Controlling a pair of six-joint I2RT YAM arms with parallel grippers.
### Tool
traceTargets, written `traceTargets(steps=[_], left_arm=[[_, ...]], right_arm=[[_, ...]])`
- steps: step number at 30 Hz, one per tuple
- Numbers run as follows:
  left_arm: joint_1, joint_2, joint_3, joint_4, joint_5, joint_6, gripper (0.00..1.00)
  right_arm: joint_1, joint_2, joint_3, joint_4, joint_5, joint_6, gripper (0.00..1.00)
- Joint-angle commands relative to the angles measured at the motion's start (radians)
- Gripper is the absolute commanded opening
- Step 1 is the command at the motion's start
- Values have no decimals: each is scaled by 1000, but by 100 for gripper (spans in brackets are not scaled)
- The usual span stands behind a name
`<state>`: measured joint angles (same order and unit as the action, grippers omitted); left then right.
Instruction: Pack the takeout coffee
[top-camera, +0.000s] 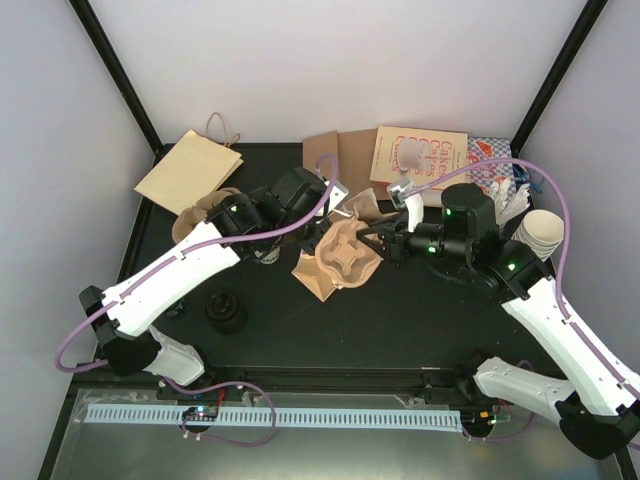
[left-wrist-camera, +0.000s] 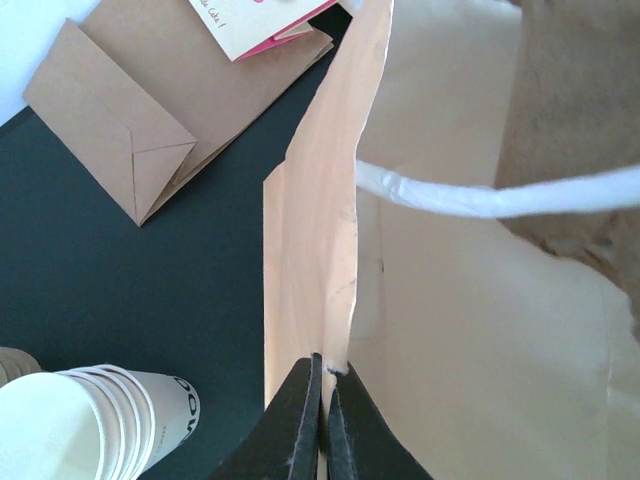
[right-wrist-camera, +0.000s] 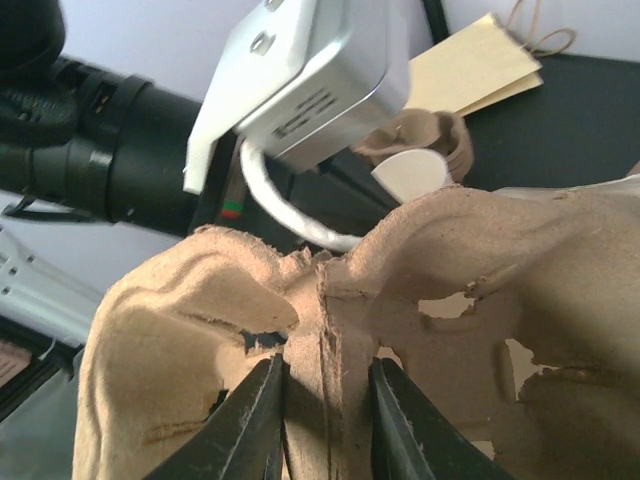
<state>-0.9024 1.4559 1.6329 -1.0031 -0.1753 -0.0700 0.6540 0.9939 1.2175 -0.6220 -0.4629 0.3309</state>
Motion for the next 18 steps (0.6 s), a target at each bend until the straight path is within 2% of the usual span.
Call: traceTargets(steps=[1, 5, 11, 18], left_arm=[[3, -35, 3, 22, -5, 16, 2], [3, -29, 7, 26, -5, 18, 2], [3, -28, 9, 26, 5, 21, 2], [3, -25, 6, 20, -1, 21, 2]], right_arm=[[-11, -6, 30, -56, -146, -31, 25], [-11, 0, 34, -60, -220, -58, 25], [-10, -7, 40, -74, -222, -68, 25], [-10, -2, 32, -57, -320, -83, 25]])
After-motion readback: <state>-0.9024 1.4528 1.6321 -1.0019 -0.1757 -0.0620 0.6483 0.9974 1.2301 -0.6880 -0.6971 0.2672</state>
